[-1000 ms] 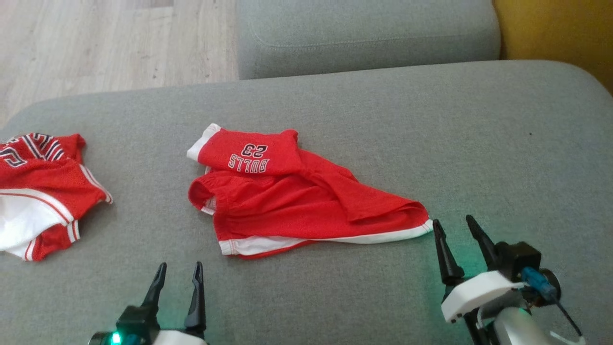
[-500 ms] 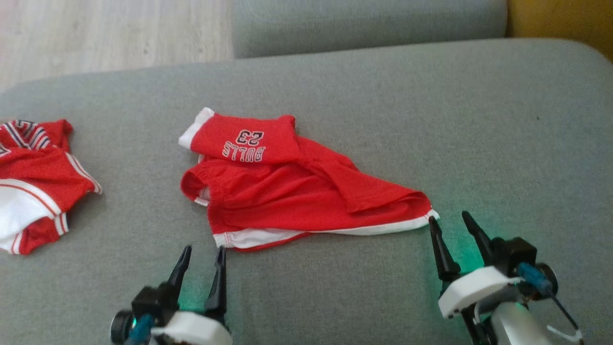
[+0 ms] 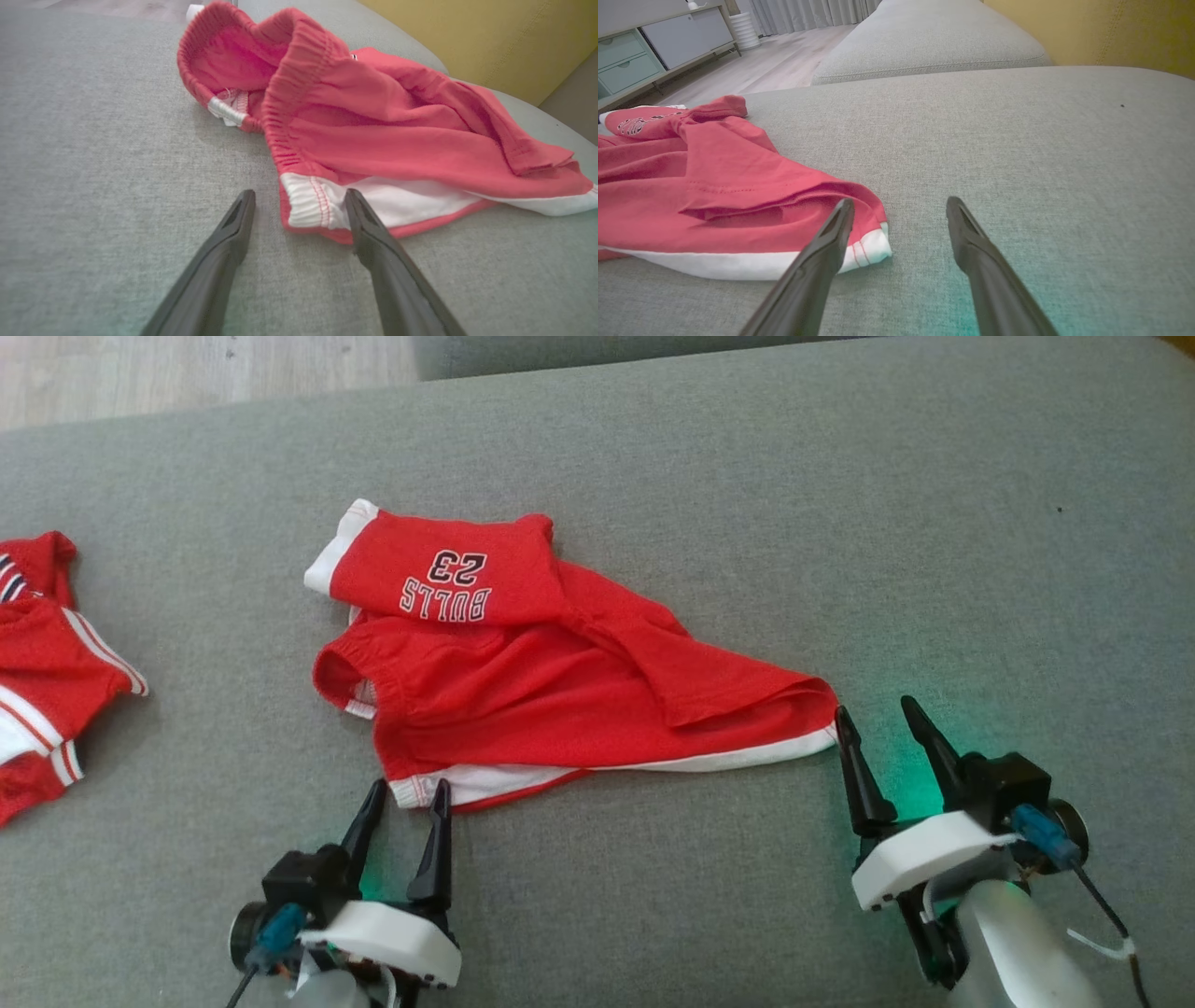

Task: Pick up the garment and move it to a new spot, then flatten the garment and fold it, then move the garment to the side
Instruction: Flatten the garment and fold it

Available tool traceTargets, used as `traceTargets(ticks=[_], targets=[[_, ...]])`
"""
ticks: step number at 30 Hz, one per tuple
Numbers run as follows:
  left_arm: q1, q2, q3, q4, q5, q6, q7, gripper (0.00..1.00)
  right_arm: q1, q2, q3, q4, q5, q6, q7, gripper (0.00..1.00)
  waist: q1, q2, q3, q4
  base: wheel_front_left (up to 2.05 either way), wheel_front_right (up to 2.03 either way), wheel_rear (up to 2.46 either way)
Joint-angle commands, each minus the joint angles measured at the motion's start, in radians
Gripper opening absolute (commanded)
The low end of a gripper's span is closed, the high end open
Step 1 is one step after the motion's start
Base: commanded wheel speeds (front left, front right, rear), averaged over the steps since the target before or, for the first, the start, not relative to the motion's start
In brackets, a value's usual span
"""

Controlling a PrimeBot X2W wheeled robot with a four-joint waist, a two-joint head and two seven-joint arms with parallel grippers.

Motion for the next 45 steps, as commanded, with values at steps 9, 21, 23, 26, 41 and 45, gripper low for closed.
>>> traceTargets(ticks=[9,21,23,26,41,45], targets=[[-0.056,0.002,-0.042,-0.038,-0.043,-0.005,-0.005,0.0,-0.054,0.002,0.043,-0.002,0.015,-0.001,-0.007,1.0,-0.0002,0.0,0.024,0.013,0.0,0.0,0.0],[-0.055,0.002,-0.06,-0.061,-0.032,-0.006,-0.005,0.0,-0.083,0.002,0.094,0.225,0.087,-0.001,-0.007,0.0,-0.0002,0.0,0.023,0.04,0.0,0.0,0.0],[-0.049,0.002,-0.051,-0.08,-0.025,-0.006,-0.005,0.0,-0.078,0.002,0.102,0.208,0.11,-0.001,-0.007,0.0,-0.0002,0.0,0.012,0.04,0.0,0.0,0.0],[-0.043,0.007,-0.045,-0.107,-0.01,-0.006,-0.005,0.0,-0.073,0.002,0.106,0.173,0.132,-0.001,-0.007,0.0,-0.0002,0.0,-0.007,0.039,0.0,0.0,0.0],[-0.329,0.289,-0.101,-0.362,0.047,-0.006,-0.005,0.0,-0.313,-0.065,0.262,-0.158,0.618,-0.001,0.079,0.0,-0.0002,0.0,-0.203,0.061,0.0,0.0,0.0],[-0.485,0.359,-0.146,-0.36,0.012,-0.006,-0.005,0.0,-0.397,-0.099,0.217,-0.24,0.717,-0.001,0.121,0.0,-0.0002,0.0,-0.221,0.061,0.0,0.0,0.0]])
